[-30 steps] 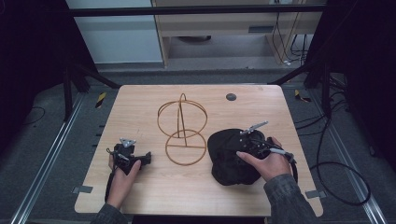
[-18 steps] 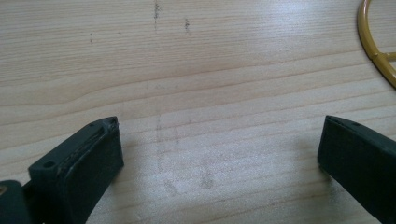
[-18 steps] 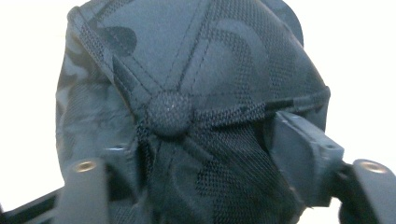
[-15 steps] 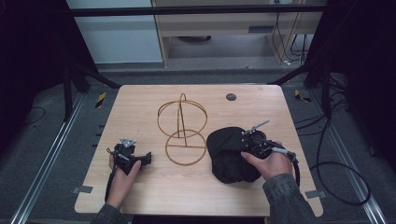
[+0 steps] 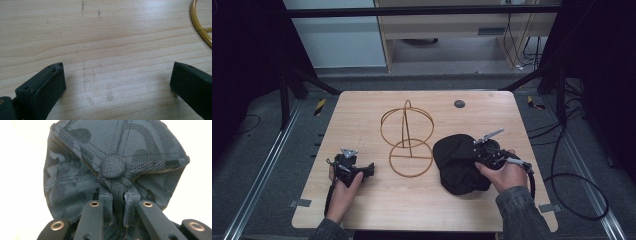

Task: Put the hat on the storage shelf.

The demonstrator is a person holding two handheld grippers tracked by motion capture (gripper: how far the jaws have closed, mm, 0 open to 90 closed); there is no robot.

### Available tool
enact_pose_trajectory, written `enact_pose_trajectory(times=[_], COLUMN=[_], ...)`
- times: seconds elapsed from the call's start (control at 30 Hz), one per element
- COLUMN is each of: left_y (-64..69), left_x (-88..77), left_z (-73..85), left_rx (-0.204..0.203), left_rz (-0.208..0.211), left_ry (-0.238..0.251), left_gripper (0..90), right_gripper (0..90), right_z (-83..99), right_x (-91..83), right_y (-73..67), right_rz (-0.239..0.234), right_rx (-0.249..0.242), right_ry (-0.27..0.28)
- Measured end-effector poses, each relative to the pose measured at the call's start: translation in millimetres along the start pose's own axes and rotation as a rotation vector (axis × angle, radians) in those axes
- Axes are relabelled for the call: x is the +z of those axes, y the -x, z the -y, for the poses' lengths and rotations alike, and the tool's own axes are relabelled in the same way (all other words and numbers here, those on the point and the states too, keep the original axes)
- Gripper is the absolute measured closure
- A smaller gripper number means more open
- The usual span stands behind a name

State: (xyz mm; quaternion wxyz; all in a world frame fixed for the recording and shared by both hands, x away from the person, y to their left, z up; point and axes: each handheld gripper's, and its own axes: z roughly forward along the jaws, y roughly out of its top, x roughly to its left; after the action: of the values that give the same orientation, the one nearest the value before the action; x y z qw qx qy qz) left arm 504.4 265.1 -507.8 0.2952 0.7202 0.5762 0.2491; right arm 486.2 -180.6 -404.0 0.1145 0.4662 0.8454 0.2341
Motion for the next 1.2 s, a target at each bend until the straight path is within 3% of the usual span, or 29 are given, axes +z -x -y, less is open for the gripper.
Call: enact_pose_trajectory(times=[0.23,0.47,0.97,1.2], left_y=[0.0,0.0,0.1,0.1], left_x=[0.0,0.0,0.0,0.0], left_z=[0.0,0.0,0.0,0.0], left_rx=[0.000,0.000,0.000,0.000], left_rz=[0.000,0.000,0.000,0.000], left_ry=[0.000,0.000,0.000,0.001], left_gripper=[0.0,0.0,0.0,0.0], right_gripper=[84.5,84.7,84.5,84.5], right_z=[-4.1,-4.3,-6.2,-9.7], right_x=[-12.6,-36.3,-117.1,-141.1], right_y=[6.3,14.8,33.4,33.4], right_rz=[-0.063,-0.055,-0.009,-0.005], right_rx=[0.019,0.025,0.045,0.054], right_ry=[0.063,0.105,0.303,0.364])
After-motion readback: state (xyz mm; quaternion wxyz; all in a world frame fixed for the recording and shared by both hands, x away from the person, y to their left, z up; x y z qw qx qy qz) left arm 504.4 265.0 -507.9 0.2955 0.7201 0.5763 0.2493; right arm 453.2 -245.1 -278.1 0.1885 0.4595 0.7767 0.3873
